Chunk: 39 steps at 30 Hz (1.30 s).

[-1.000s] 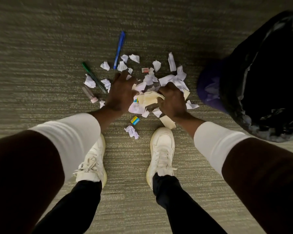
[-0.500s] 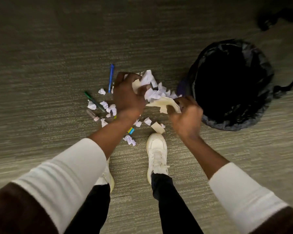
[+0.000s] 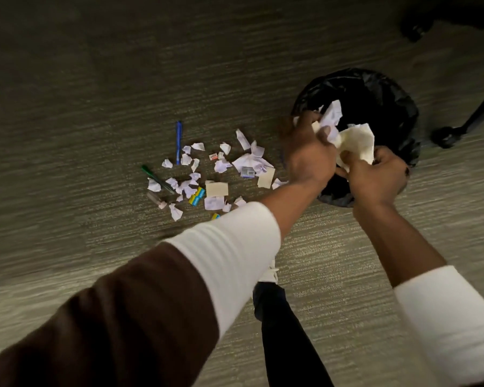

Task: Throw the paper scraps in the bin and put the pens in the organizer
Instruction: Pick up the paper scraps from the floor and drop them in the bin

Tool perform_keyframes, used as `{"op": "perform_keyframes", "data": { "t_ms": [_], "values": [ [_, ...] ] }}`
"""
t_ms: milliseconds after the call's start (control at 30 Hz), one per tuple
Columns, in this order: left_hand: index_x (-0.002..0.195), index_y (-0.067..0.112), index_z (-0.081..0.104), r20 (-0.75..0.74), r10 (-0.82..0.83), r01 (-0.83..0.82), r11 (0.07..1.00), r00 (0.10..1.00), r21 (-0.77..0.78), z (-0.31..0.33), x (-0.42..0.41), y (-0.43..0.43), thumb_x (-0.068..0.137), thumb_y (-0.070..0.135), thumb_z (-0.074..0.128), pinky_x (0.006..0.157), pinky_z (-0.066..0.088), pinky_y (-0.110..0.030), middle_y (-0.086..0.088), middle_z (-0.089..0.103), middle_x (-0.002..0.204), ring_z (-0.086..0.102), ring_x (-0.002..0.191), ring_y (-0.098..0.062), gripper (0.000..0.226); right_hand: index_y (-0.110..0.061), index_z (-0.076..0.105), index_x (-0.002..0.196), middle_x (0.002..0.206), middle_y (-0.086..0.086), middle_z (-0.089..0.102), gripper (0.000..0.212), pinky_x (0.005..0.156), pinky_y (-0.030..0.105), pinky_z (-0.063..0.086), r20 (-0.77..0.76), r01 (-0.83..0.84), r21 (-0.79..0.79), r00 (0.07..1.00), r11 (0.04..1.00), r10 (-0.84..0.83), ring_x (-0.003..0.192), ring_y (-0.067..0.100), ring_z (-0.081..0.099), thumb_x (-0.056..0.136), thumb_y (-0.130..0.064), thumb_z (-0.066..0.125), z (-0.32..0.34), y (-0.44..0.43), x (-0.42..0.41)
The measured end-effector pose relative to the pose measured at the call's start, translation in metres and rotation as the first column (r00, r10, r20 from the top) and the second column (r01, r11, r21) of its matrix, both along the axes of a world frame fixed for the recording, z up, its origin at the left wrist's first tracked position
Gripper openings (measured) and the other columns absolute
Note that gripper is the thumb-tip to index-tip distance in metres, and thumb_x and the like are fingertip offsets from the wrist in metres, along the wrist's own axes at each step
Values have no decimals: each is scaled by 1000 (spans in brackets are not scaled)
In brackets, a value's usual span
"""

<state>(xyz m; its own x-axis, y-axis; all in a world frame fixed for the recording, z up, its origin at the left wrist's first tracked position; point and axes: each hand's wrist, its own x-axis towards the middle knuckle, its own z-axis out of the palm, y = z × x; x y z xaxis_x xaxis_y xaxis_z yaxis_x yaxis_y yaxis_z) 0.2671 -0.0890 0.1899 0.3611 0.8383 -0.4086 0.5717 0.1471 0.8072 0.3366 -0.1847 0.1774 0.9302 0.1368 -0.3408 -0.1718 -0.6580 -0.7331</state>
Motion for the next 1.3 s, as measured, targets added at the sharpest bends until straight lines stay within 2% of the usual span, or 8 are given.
{"op": "perform_keyframes", "data": {
  "t_ms": [267, 400, 500, 600, 800, 1000, 1133, 1300],
  "values": [
    [162, 18, 35, 73, -142, 158, 936, 987, -314, -25, 20, -2, 103, 42, 60, 126, 34, -42, -10, 25, 170, 34, 155, -30, 68, -21, 78, 118, 101, -1, 78, 37, 56, 28, 65, -121, 106, -59, 986, 993, -113, 81, 12, 77, 81, -21, 74, -25, 19, 27],
    [133, 10, 63, 154, -111, 147, 958, 982, -245, -33, -3, 1, 101, 37, 67, 105, 51, -33, -13, 66, 137, 65, 123, -25, 42, -22, 76, 120, 104, -4, 78, 41, 86, 41, 67, 35, -25, -160, 999, 987, 30, 95, 13, 77, 80, -31, 75, -23, 14, 14],
    [97, 14, 74, 126, -17, 48, 967, 992, -250, -45, -35, 9, 100, 43, 67, 78, 57, -28, -3, 79, 97, 74, 88, -20, 29, -23, 74, 110, 107, 2, 77, 28, 86, 42, 66, 103, -109, -44, 988, 993, 113, 93, 13, 77, 82, -25, 68, -20, 14, -9],
    [90, 10, 74, 34, 1, 7, 970, 999, -241, -66, -74, 22, 104, 41, 59, 82, 62, -43, -9, 80, 88, 77, 85, -30, 38, -20, 74, 106, 109, 9, 74, 26, 83, 27, 62, 258, -282, 15, 928, 959, 269, 87, 4, 72, 83, -18, 61, -23, 19, -38],
    [108, 10, 75, -466, -187, 194, 980, 865, -35, -114, -174, 49, 104, 35, 57, 93, 53, -39, -14, 76, 118, 70, 114, -35, 31, -12, 73, 101, 100, 1, 77, 21, 73, 32, 58, 181, -642, -3, 754, 767, 632, 78, 6, 67, 85, -19, 61, -62, 47, -99],
    [136, 2, 58, -609, -206, 133, 978, 766, -164, -176, -242, 56, 96, 49, 67, 115, 43, -45, -22, 62, 141, 54, 137, -40, 62, -15, 60, 137, 136, 17, 60, 51, 97, 46, 56, -130, -874, -337, 410, 349, 903, 124, 38, 62, 89, -27, 76, -145, 59, -117],
    [156, 1, 36, -625, -282, 225, 959, 728, -170, -229, -254, 50, 90, 63, 69, 129, 27, -52, -26, 35, 164, 27, 157, -43, 96, -31, 31, 160, 158, 24, 37, 91, 110, 51, 51, -273, -853, -457, 404, 252, 873, 146, 44, 40, 86, -52, 80, -205, 75, -108],
    [166, 5, 10, -631, -322, 273, 946, 706, -176, -287, -242, 51, 80, 79, 67, 133, 5, -59, -28, 7, 174, -2, 162, -48, 127, -24, 6, 170, 173, 27, 12, 126, 129, 58, 26, -367, -841, -477, 456, 257, 811, 160, 49, 16, 79, -69, 80, -266, 100, -97]
  ]
}}
